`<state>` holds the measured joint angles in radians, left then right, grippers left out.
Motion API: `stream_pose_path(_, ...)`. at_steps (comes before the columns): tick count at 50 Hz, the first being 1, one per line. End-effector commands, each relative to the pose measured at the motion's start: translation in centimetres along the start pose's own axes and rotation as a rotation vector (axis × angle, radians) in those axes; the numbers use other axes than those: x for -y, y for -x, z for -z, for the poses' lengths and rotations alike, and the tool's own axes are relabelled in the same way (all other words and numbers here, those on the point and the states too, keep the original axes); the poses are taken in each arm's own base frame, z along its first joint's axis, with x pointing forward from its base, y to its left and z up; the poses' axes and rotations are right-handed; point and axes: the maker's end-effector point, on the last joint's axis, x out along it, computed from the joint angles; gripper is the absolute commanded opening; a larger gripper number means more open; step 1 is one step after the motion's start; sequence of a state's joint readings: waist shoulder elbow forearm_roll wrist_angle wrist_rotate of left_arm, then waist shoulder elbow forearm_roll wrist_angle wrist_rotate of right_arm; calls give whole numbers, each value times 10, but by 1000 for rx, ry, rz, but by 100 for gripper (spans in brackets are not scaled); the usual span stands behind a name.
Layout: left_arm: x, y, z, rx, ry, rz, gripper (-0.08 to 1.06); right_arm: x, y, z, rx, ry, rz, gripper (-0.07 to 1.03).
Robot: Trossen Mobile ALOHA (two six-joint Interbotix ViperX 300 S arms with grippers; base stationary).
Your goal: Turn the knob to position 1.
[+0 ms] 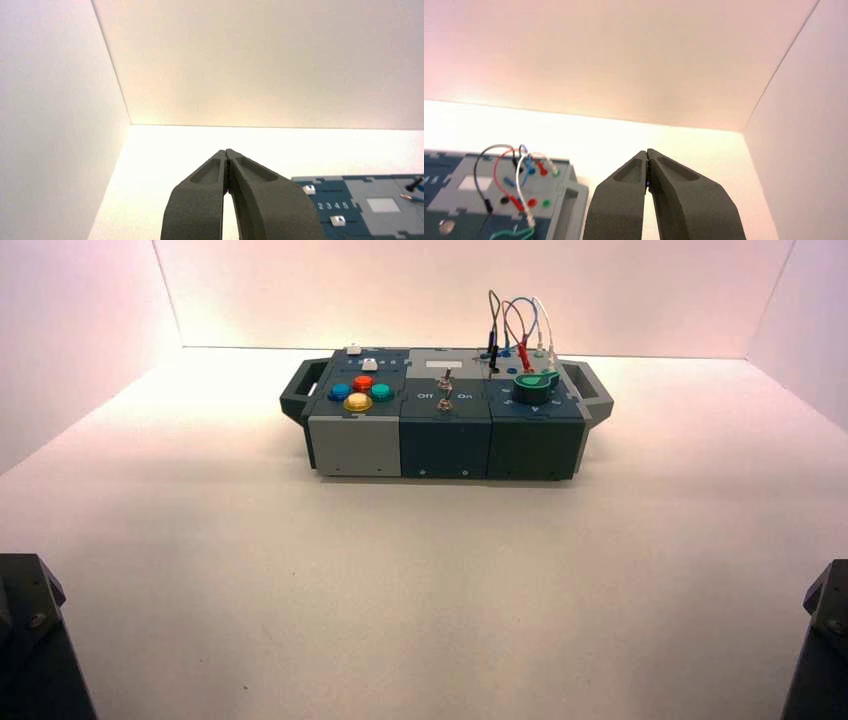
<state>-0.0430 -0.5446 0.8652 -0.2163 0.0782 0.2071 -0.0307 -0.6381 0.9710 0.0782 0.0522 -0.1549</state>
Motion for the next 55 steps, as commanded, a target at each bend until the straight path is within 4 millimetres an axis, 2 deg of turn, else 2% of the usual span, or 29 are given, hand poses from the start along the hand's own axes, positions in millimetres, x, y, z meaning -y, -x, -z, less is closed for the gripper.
stream_pose_path(1, -1, 3, -17, 9, 0, 3, -3, -2, 0, -15, -10, -4, -13, -2)
stream_pose_path(12, 7, -1, -12, -65, -2, 32, -3, -6, -1, -10, -111, 1, -37, -2)
stream_pose_path(22, 33, -2, -5, -148, -30, 111, -3, -16, -4, -6, -228, 37, -78, -2)
stream_pose_path(32, 48, -1, -2, -203, -46, 157, -3, -24, -7, 2, -349, 57, -116, -2)
stream_pose_path(42, 68, -2, 10, -295, -71, 217, -3, -32, -13, 11, -479, 79, -153, -2)
stream_pose_path(55, 83, -12, 30, -504, -103, 274, -3, -34, -13, 13, -511, 73, -167, -2)
